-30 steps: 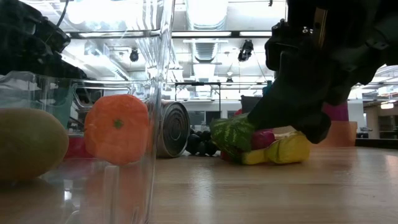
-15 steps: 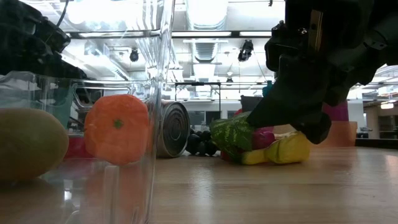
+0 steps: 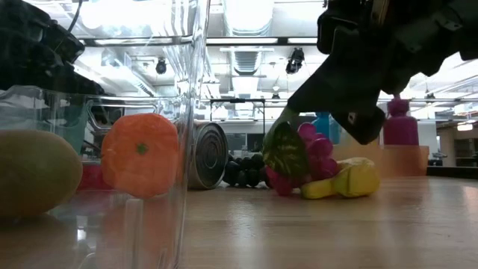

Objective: Pick & Place Food Item
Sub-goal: Put the red grapes into the transparent bin

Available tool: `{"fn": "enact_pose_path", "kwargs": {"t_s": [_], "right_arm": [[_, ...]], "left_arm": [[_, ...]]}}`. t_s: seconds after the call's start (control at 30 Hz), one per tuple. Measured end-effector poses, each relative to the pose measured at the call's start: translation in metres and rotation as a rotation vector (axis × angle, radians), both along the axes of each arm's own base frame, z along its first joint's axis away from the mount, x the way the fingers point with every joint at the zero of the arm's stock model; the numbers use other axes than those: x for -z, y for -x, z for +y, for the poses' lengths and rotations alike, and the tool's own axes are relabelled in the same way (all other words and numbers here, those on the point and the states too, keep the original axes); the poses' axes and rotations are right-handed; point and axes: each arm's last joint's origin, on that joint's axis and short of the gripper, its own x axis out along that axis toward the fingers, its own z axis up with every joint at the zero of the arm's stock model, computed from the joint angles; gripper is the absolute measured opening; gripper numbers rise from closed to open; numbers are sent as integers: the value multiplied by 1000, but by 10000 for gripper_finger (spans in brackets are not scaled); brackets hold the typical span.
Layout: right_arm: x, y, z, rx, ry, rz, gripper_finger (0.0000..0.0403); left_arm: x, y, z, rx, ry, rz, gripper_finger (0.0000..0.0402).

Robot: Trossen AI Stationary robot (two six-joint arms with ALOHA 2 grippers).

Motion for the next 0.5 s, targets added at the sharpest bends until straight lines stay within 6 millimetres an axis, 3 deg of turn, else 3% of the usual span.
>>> {"fn": "enact_pose_path", "kwargs": {"t_s": [0.5], "right_arm": [[-8, 0, -1, -4, 61, -36, 8]], "left_arm": [[0, 0, 0, 0, 0, 0, 336]]}}
